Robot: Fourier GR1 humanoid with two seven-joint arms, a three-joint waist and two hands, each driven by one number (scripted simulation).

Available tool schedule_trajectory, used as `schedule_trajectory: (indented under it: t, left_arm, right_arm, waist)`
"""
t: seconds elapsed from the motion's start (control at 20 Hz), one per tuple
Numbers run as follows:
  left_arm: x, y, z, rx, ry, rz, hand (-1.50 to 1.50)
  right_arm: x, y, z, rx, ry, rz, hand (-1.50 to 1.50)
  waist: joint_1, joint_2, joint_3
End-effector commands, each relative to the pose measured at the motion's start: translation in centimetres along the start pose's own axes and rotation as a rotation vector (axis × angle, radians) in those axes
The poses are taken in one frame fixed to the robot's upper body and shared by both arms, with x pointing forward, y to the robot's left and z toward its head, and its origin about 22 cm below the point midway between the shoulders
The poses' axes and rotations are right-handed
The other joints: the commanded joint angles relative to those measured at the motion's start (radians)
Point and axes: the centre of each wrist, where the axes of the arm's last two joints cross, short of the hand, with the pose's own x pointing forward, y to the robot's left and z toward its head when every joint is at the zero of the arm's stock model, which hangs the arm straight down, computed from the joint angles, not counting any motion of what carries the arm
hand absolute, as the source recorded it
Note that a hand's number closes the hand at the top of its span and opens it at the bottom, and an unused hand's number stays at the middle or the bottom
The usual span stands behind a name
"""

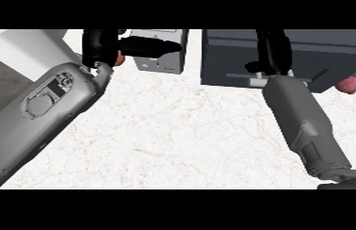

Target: Pick up the can, place it into the drawer and close the drawer

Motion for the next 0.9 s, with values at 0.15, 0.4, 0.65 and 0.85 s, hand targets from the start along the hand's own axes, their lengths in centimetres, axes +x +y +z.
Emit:
schedule_trajectory:
  t: [0.15,0.4,0.65,0.85]
  left_arm:
    - [-1.0,0.4,1.0,-0.018,0.005,-0.006,-1.5]
    - [-1.8,0.8,2.4,-0.036,-0.011,-0.008,-1.5]
    - [-2.8,1.7,2.7,-0.033,-0.011,-0.026,-1.5]
    - [-2.8,2.0,2.6,-0.017,-0.008,-0.012,-1.5]
  right_arm:
    - [1.3,-1.1,-2.8,-0.013,0.013,-0.011,-1.5]
    - [1.6,-1.8,-3.9,-0.013,0.024,-0.021,-1.5]
    - [2.2,-1.8,-4.1,0.023,-0.012,-0.056,-1.5]
    - [3.4,-2.4,-4.8,-0.039,-0.015,-0.227,-1.5]
  waist:
    - [0.019,0.019,0.005]
    - [0.026,0.015,0.004]
    - [0.02,0.018,0.004]
    - [0.024,0.022,0.006]
